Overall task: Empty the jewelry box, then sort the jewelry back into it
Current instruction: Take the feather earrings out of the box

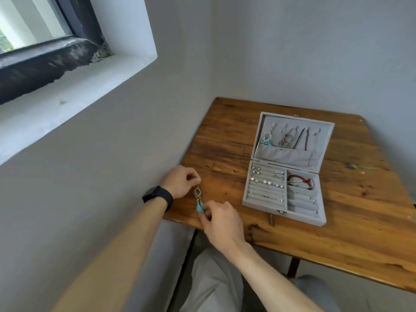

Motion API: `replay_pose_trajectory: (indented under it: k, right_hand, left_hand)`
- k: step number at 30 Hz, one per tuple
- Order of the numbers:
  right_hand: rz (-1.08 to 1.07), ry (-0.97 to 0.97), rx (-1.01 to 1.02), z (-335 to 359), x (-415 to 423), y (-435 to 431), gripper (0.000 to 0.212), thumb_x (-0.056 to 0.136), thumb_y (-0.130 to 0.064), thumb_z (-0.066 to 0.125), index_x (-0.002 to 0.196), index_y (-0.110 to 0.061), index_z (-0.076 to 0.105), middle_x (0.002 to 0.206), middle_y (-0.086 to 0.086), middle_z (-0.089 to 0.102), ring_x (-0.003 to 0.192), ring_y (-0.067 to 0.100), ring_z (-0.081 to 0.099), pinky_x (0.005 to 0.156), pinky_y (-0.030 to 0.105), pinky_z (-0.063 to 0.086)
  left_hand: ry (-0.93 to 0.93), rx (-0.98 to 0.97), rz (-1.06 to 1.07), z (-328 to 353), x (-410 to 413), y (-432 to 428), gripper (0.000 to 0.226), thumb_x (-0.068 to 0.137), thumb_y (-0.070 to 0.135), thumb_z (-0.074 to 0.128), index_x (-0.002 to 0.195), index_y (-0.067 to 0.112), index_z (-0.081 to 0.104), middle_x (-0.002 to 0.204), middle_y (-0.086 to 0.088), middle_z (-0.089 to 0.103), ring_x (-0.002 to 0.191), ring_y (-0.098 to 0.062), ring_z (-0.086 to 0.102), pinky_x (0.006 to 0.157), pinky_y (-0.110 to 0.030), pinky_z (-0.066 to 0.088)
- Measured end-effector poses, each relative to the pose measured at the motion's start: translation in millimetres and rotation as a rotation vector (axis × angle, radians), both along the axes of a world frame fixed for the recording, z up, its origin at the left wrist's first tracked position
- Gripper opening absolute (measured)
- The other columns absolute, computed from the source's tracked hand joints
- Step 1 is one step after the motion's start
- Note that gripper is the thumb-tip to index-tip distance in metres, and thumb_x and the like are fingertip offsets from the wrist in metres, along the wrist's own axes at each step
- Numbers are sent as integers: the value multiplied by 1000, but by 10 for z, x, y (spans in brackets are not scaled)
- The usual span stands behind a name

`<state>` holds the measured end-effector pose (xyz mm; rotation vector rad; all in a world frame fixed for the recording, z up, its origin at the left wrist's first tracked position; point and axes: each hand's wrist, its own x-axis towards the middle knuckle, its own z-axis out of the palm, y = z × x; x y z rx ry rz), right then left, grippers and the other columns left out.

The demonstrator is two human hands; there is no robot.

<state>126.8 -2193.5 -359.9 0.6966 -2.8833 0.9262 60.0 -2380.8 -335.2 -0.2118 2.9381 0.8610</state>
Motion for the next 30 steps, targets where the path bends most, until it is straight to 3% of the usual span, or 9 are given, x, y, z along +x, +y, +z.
replay_pose_trajectory:
  k: [8,12,18,23,26,30]
  right_hand:
    - [-47,51,8,-181,4,-130,14,93,-38,60,95,-28,69,94,-9,67,91,12,52,77,31,50]
    - [34,96,-25,-285,67,-95,25,94,-39,57,108,-28,74,100,-7,58,95,13,49,78,32,48]
    - [230,56,-21,-178,87,86,38,97,-43,49,130,-31,63,117,-10,53,106,11,45,87,31,45]
    - [200,31,-131,17,-11,499,35,98,-35,56,131,-29,62,118,-16,56,109,-1,50,93,18,48]
    - [94,43,-161,258,-278,787,31,97,-33,61,127,-27,64,116,-18,58,104,-4,54,89,5,40]
    - [-41,90,-164,573,-865,1034,31,95,-29,63,125,-23,64,110,-15,60,100,-1,57,90,22,51]
  left_hand:
    - [84,-53,-3,-118,-60,54,3,89,46,68,90,44,71,119,3,59,118,-16,51,101,-40,45]
    - [89,-26,9,-96,-6,58,14,91,43,68,104,39,74,125,2,56,120,-16,50,104,-39,44]
    - [53,-29,14,-9,53,107,21,94,40,64,111,31,75,131,3,56,124,-15,50,103,-29,38]
    - [-29,63,32,111,59,107,26,96,40,61,119,32,68,134,5,60,125,-15,53,104,-31,41]
    - [-39,74,10,175,-6,147,33,98,38,58,130,29,62,140,5,58,130,-16,50,105,-30,39]
    - [49,115,-54,324,-269,403,46,99,37,58,143,28,50,147,2,51,134,-17,47,107,-27,37]
